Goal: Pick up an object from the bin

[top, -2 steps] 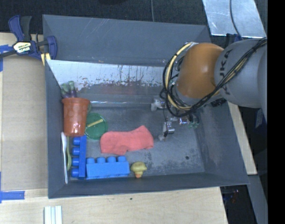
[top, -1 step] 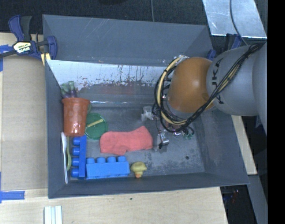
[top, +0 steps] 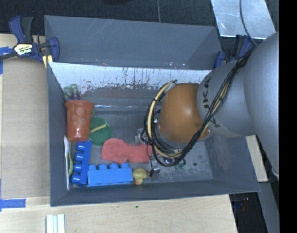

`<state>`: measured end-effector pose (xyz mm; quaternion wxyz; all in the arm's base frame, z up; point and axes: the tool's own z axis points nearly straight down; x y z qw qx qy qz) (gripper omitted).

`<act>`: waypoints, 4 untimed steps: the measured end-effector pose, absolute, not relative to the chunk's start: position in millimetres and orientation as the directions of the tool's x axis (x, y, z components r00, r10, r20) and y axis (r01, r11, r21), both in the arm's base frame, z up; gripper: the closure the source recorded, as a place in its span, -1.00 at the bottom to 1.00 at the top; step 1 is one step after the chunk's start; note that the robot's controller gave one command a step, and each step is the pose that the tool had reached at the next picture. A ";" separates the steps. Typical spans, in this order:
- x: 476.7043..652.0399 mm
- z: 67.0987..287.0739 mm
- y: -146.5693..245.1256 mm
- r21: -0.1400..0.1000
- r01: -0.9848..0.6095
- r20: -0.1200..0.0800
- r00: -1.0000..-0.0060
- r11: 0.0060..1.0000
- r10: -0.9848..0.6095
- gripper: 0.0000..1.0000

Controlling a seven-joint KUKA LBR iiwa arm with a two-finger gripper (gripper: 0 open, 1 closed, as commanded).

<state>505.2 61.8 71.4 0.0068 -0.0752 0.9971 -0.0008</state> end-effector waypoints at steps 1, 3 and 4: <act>496.6 70.9 72.3 -0.003 -0.200 -0.012 -0.980 0.980 -0.200 -1.00; 496.3 70.9 38.7 -0.007 -0.501 -0.012 -0.865 0.865 -0.501 1.00; 493.6 132.3 48.0 -0.005 -0.502 -0.008 -0.865 0.865 -0.502 1.00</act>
Offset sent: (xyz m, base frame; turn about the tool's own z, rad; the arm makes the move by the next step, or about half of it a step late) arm -0.0102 -0.0230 -0.0014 -0.3746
